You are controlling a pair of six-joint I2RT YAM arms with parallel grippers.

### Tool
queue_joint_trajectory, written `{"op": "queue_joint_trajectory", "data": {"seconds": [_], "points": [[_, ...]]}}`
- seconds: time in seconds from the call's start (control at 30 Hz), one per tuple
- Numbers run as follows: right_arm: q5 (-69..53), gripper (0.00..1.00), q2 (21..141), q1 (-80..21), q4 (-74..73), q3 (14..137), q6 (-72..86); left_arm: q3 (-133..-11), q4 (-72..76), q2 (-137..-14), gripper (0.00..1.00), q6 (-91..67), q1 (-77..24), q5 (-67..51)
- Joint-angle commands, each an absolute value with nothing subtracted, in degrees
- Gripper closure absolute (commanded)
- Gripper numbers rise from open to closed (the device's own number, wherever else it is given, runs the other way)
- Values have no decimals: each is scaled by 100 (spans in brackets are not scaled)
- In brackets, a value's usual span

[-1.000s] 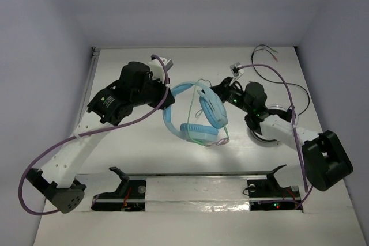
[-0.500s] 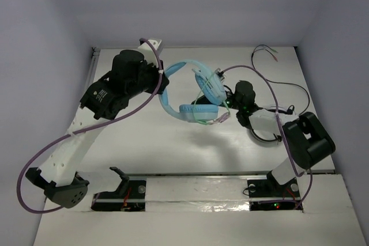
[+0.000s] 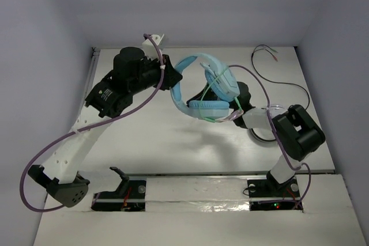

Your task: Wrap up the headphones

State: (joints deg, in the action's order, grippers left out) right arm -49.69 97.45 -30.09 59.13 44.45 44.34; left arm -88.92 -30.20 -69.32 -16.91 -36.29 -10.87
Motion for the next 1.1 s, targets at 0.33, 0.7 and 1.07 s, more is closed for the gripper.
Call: {"op": "queue_joint_trajectory", "data": {"seconds": [0.33,0.7,1.07], "points": [[-3780,18,8745,-3059,4158,4930,3261,-7911,330,-6284,100,-3962,-3227,-2943],[-3455,100,8754,-3059,4150,4956,3235,-7673,509,-6460,100,-4121,-3032,-3479],[-1408,100,7989,-3059,2139,5896,2277,-6655,386,-6548,100,-3709,-3032,-3902]]}}
